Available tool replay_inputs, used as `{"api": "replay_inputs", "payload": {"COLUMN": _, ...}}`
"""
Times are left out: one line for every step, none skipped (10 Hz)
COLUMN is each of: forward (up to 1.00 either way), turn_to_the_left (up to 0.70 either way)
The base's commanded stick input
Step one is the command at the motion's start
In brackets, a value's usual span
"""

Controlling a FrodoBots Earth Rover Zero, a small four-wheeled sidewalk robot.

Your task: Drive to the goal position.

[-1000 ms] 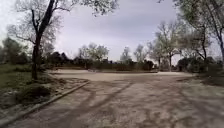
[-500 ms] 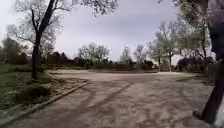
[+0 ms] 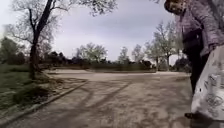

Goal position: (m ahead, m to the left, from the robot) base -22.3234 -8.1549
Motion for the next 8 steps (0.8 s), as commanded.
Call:
{"api": "replay_inputs", "payload": {"forward": 0.0, "turn_to_the_left": -0.7}}
{"api": "replay_inputs", "payload": {"forward": 0.0, "turn_to_the_left": -0.7}}
{"api": "replay_inputs", "payload": {"forward": 0.0, "turn_to_the_left": -0.7}}
{"api": "replay_inputs", "payload": {"forward": 0.0, "turn_to_the_left": -0.7}}
{"api": "replay_inputs", "payload": {"forward": 0.0, "turn_to_the_left": -0.7}}
{"api": "replay_inputs", "payload": {"forward": 0.0, "turn_to_the_left": -0.7}}
{"api": "replay_inputs", "payload": {"forward": 0.0, "turn_to_the_left": -0.7}}
{"api": "replay_inputs", "payload": {"forward": 0.0, "turn_to_the_left": -0.7}}
